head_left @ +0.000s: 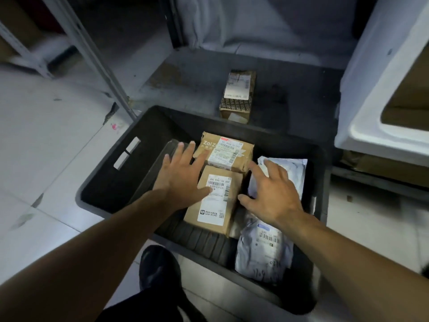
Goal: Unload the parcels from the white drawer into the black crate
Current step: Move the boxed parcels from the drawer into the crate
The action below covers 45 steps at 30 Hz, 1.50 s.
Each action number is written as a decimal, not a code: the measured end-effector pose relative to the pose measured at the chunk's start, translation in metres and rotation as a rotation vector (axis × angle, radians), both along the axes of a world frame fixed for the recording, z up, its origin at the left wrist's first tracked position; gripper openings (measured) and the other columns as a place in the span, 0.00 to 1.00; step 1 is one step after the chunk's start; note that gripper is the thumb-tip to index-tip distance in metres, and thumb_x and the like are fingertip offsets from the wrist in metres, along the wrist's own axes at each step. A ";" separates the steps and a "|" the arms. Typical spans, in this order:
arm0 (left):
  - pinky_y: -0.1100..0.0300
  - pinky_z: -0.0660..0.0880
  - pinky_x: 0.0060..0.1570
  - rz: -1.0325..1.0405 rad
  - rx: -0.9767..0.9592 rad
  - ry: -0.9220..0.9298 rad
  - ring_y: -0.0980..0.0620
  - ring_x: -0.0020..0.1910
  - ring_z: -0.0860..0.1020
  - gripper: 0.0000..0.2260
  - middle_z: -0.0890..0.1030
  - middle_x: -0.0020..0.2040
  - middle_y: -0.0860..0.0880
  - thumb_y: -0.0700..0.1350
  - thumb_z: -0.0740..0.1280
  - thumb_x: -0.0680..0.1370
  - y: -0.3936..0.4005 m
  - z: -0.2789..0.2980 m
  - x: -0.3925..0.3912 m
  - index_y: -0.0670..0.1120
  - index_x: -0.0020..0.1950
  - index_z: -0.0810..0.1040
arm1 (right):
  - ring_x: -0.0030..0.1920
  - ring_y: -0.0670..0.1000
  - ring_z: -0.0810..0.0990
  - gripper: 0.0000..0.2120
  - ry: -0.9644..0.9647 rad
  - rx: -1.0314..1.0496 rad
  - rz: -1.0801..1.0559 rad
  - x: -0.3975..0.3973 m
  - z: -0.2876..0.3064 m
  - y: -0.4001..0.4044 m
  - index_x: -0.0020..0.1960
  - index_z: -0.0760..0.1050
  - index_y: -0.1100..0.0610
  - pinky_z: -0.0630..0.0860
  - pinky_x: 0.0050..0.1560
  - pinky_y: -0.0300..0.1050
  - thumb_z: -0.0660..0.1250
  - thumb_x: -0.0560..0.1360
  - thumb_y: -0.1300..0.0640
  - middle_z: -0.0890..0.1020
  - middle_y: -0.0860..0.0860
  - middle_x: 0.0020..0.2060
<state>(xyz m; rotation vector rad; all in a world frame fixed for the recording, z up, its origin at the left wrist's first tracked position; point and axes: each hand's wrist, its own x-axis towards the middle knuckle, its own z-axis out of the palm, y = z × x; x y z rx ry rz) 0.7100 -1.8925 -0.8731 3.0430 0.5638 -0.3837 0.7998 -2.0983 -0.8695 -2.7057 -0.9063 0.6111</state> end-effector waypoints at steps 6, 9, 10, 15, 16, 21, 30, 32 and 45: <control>0.37 0.43 0.78 -0.087 0.139 0.015 0.42 0.81 0.37 0.48 0.37 0.83 0.46 0.71 0.62 0.75 -0.024 0.067 -0.011 0.55 0.82 0.35 | 0.82 0.60 0.42 0.46 -0.151 -0.020 0.092 -0.007 0.059 -0.022 0.83 0.42 0.44 0.50 0.81 0.60 0.66 0.76 0.36 0.44 0.55 0.83; 0.36 0.45 0.78 -0.111 0.219 -0.014 0.42 0.82 0.40 0.49 0.42 0.84 0.45 0.73 0.61 0.74 -0.028 0.112 -0.003 0.55 0.82 0.36 | 0.82 0.59 0.41 0.46 -0.225 0.013 0.099 -0.013 0.089 -0.035 0.83 0.40 0.44 0.49 0.81 0.60 0.65 0.77 0.36 0.43 0.54 0.83; 0.36 0.46 0.78 -0.098 0.219 -0.039 0.42 0.82 0.42 0.49 0.44 0.84 0.45 0.74 0.61 0.74 -0.030 0.129 0.002 0.55 0.82 0.37 | 0.82 0.58 0.41 0.45 -0.254 0.027 0.101 -0.014 0.098 -0.040 0.83 0.40 0.43 0.49 0.81 0.60 0.65 0.77 0.36 0.43 0.54 0.83; 0.38 0.49 0.79 -0.168 0.315 -0.077 0.42 0.82 0.44 0.48 0.47 0.84 0.45 0.74 0.60 0.74 -0.054 0.195 0.008 0.55 0.82 0.38 | 0.82 0.58 0.42 0.45 -0.365 0.101 0.072 -0.018 0.147 -0.063 0.83 0.41 0.44 0.49 0.81 0.59 0.64 0.78 0.35 0.44 0.54 0.83; 0.38 0.48 0.79 -0.190 0.326 -0.094 0.42 0.82 0.43 0.48 0.46 0.84 0.45 0.74 0.60 0.74 -0.063 0.203 0.007 0.55 0.82 0.37 | 0.82 0.59 0.42 0.44 -0.388 0.113 0.063 -0.018 0.157 -0.069 0.83 0.41 0.44 0.50 0.81 0.59 0.64 0.78 0.35 0.44 0.55 0.83; 0.40 0.48 0.79 -0.243 0.280 -0.203 0.43 0.82 0.43 0.48 0.46 0.84 0.45 0.73 0.59 0.75 -0.106 0.221 0.014 0.54 0.82 0.37 | 0.82 0.60 0.44 0.43 -0.471 0.142 0.011 -0.013 0.193 -0.105 0.83 0.42 0.45 0.52 0.80 0.60 0.65 0.78 0.37 0.46 0.55 0.83; 0.43 0.49 0.80 -0.423 0.262 -0.341 0.43 0.82 0.44 0.44 0.48 0.84 0.45 0.71 0.59 0.77 -0.194 0.224 0.048 0.53 0.83 0.40 | 0.82 0.59 0.45 0.43 -0.502 0.080 -0.152 0.008 0.211 -0.191 0.83 0.43 0.44 0.53 0.80 0.59 0.65 0.78 0.38 0.47 0.54 0.83; 0.44 0.50 0.79 -0.451 0.243 -0.359 0.43 0.82 0.45 0.44 0.49 0.83 0.45 0.70 0.59 0.77 -0.209 0.221 0.059 0.54 0.83 0.41 | 0.82 0.59 0.45 0.43 -0.500 0.066 -0.179 0.016 0.211 -0.205 0.83 0.43 0.44 0.53 0.80 0.59 0.65 0.78 0.38 0.47 0.54 0.83; 0.48 0.67 0.74 -0.327 -0.117 -0.516 0.45 0.80 0.57 0.43 0.55 0.81 0.44 0.51 0.68 0.80 -0.267 0.206 0.159 0.51 0.83 0.41 | 0.79 0.58 0.58 0.45 -0.221 0.508 -0.500 0.111 0.203 -0.221 0.83 0.47 0.46 0.65 0.74 0.57 0.72 0.77 0.43 0.57 0.53 0.80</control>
